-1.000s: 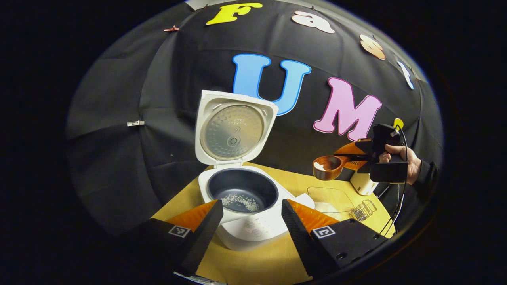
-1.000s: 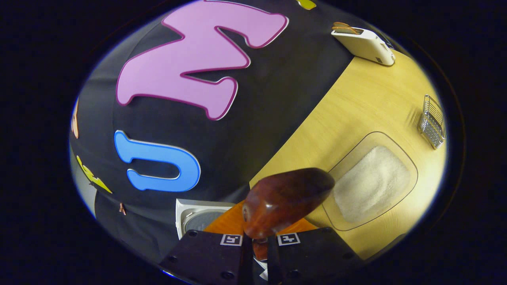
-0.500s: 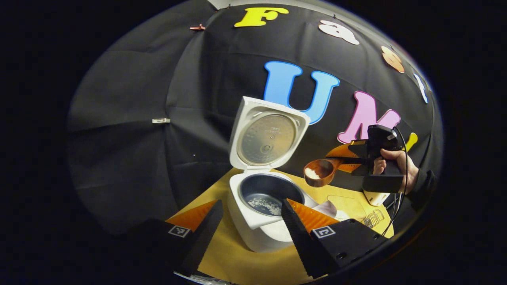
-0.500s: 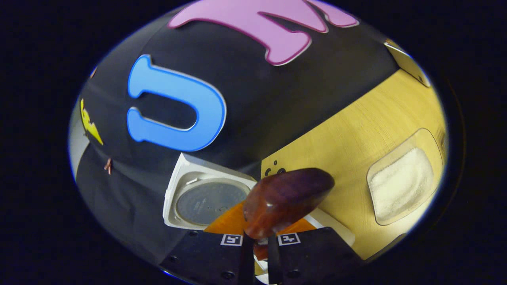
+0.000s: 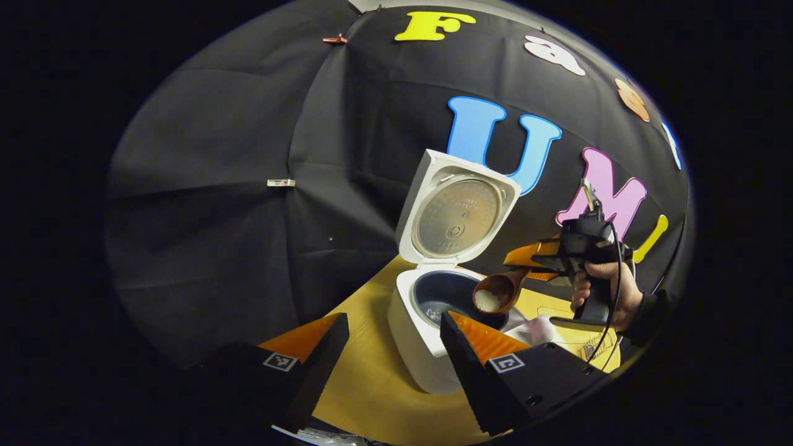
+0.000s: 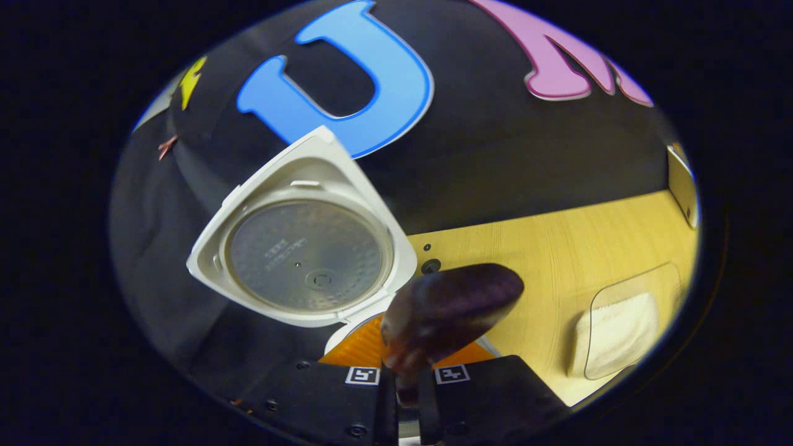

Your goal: Close the left gripper, press the button to open the rice cooker; take a wooden spoon from the chopstick holder with the right hand, scoop a spoonful of rice and pour it into the rice cooker, then put the wooden spoon back into the chopstick holder.

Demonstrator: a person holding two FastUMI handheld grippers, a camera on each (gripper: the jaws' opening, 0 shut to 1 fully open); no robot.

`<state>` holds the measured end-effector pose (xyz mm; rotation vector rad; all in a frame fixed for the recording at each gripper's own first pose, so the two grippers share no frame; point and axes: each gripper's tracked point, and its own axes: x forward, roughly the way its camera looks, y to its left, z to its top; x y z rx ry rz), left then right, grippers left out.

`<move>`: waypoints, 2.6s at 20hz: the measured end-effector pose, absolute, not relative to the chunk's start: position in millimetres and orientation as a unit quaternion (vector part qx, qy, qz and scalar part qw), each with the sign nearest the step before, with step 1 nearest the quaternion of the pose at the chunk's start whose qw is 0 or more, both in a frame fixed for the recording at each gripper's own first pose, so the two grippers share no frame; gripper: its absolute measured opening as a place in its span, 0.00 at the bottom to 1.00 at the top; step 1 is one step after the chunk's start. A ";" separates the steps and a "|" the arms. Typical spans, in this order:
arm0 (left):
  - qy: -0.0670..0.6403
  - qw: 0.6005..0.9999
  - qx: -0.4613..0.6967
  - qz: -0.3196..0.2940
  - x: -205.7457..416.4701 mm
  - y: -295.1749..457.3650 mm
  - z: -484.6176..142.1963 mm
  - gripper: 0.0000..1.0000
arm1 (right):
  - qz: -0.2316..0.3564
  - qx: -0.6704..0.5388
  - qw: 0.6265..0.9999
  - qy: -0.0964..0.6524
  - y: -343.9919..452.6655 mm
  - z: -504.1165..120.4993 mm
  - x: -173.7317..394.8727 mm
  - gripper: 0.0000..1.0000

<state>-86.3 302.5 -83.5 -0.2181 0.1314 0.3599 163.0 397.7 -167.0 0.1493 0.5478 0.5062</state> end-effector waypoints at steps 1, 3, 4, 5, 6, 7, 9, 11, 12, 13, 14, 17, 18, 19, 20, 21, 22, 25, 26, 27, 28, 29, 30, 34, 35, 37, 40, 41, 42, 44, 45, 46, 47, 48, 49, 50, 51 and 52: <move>0.067 0.975 -0.111 0.180 -86.3 303.0 -85.2 0.96 | 0.253 0.054 0.930 0.262 401.8 -171.4 160.8 0.17; 0.067 0.974 -0.114 0.183 -84.4 304.9 -86.1 0.96 | 0.262 0.016 0.932 0.250 409.1 -178.8 158.5 0.17; 0.066 0.974 -0.113 0.184 -84.2 307.0 -84.9 0.96 | 0.269 -0.008 0.934 0.236 411.1 -179.2 158.2 0.17; 0.066 0.974 -0.113 0.185 -84.6 309.2 -86.2 0.96 | 0.278 -0.040 0.935 0.216 413.3 -177.5 158.6 0.17; 0.066 0.974 -0.114 0.186 -83.1 311.3 -87.1 0.96 | 0.290 -0.076 0.934 0.194 416.0 -174.2 155.8 0.17; 0.067 0.973 -0.115 0.187 -82.3 313.5 -87.6 0.96 | 0.305 -0.115 0.930 0.170 419.8 -170.0 152.0 0.17; 0.069 0.972 -0.118 0.190 -79.7 318.8 -91.4 0.92 | 0.332 -0.182 0.917 0.129 430.6 -161.8 145.6 0.17; 0.069 0.971 -0.122 0.193 -80.2 322.2 -94.4 0.96 | 0.358 -0.219 0.902 0.103 446.9 -160.4 134.5 0.17; 0.068 0.971 -0.123 0.194 -78.0 324.0 -93.4 0.96 | 0.368 -0.227 0.896 0.099 452.0 -161.0 128.2 0.17; 0.066 0.971 -0.124 0.196 -77.8 326.9 -92.0 0.96 | 0.374 -0.233 0.892 0.097 455.3 -162.0 124.6 0.17; 0.064 0.971 -0.124 0.197 -77.8 327.9 -91.6 0.96 | 0.379 -0.244 0.888 0.090 458.9 -164.7 124.2 0.17; 0.060 0.970 -0.127 0.198 -77.0 330.9 -90.4 0.96 | 0.391 -0.279 0.875 0.063 463.4 -162.2 120.4 0.17; 0.060 0.970 -0.127 0.198 -76.4 331.0 -91.3 0.96 | 0.394 -0.290 0.870 0.055 464.6 -159.2 117.8 0.17; 0.060 0.970 -0.126 0.198 -75.8 332.8 -91.4 0.96 | 0.397 -0.299 0.866 0.047 464.2 -156.8 115.6 0.17; 0.060 0.970 -0.125 0.198 -75.4 332.4 -91.7 0.96 | 0.400 -0.309 0.862 0.039 465.7 -154.7 114.9 0.17; 0.059 0.971 -0.125 0.197 -74.5 332.2 -91.2 0.96 | 0.401 -0.308 0.862 0.041 465.9 -153.0 115.5 0.17; 0.059 0.971 -0.126 0.196 -74.0 332.2 -90.1 0.96 | 0.404 -0.295 0.864 0.053 466.2 -154.1 114.6 0.17; 0.056 0.971 -0.124 0.194 -72.4 333.0 -85.8 0.96 | 0.404 -0.246 0.878 0.075 465.7 -139.5 115.6 0.17; 0.053 0.972 -0.124 0.194 -72.2 332.7 -83.9 0.96 | 0.403 -0.233 0.882 0.076 465.6 -135.3 116.9 0.17; 0.052 0.972 -0.128 0.193 -71.6 331.7 -81.6 0.96 | 0.401 -0.221 0.885 0.081 463.3 -129.1 119.1 0.17; 0.050 0.971 -0.131 0.192 -72.1 330.1 -81.0 0.96 | 0.398 -0.207 0.890 0.085 461.1 -122.4 121.1 0.17; 0.048 0.971 -0.133 0.192 -72.1 328.4 -78.5 0.96 | 0.395 -0.193 0.894 0.090 458.3 -114.9 123.1 0.18; 0.047 0.971 -0.133 0.192 -71.8 325.9 -77.6 0.96 | 0.391 -0.177 0.898 0.095 455.6 -108.8 125.2 0.17; 0.037 0.976 -0.118 0.180 -68.5 309.0 -61.0 0.96 | 0.371 -0.115 0.915 0.109 432.8 -79.0 133.3 0.17; 0.036 0.977 -0.113 0.175 -66.9 302.8 -56.8 0.96 | 0.366 -0.100 0.918 0.114 425.4 -73.2 135.5 0.17; 0.032 0.980 -0.104 0.166 -63.2 289.8 -49.8 0.96 | 0.353 -0.075 0.925 0.116 406.3 -59.8 138.9 0.17; 0.028 0.984 -0.092 0.147 -55.9 263.4 -40.7 0.96 | 0.332 -0.051 0.935 0.115 370.3 -42.2 144.5 0.17; 0.028 0.986 -0.088 0.138 -52.7 253.0 -37.6 0.96 | 0.324 -0.045 0.938 0.114 357.5 -35.8 146.2 0.17; 0.028 0.988 -0.083 0.129 -50.0 240.8 -35.4 0.96 | 0.316 -0.038 0.942 0.112 343.6 -29.2 149.1 0.17; 0.029 0.991 -0.071 0.110 -41.9 218.8 -30.5 0.96 | 0.298 -0.026 0.948 0.106 312.4 -16.4 153.5 0.17; 0.030 0.992 -0.066 0.101 -37.7 208.1 -28.0 0.96 | 0.289 -0.018 0.951 0.103 296.6 -9.4 155.4 0.17; 0.030 0.993 -0.061 0.092 -32.9 195.7 -24.5 0.96 | 0.280 -0.010 0.955 0.102 280.2 -2.4 156.1 0.17; 0.028 0.995 -0.056 0.084 -28.8 185.3 -20.7 0.92 | 0.270 -0.002 0.958 0.100 262.5 3.1 158.2 0.17; 0.027 0.995 -0.052 0.076 -24.7 174.6 -18.3 0.96 | 0.256 0.005 0.962 0.096 241.7 8.4 160.0 0.17; 0.027 0.996 -0.049 0.070 -20.6 164.6 -15.8 0.92 | 0.238 0.008 0.967 0.089 218.2 14.6 163.5 0.17; 0.027 0.997 -0.047 0.063 -17.7 154.0 -15.2 0.96 | 0.218 0.009 0.972 0.083 193.7 19.2 168.4 0.17; 0.028 0.997 -0.046 0.058 -14.4 144.7 -14.6 0.96 | 0.200 0.010 0.976 0.080 171.0 21.5 172.7 0.17; 0.030 0.997 -0.047 0.053 -10.4 136.2 -15.3 0.96 | 0.184 0.013 0.980 0.079 147.3 24.5 176.1 0.17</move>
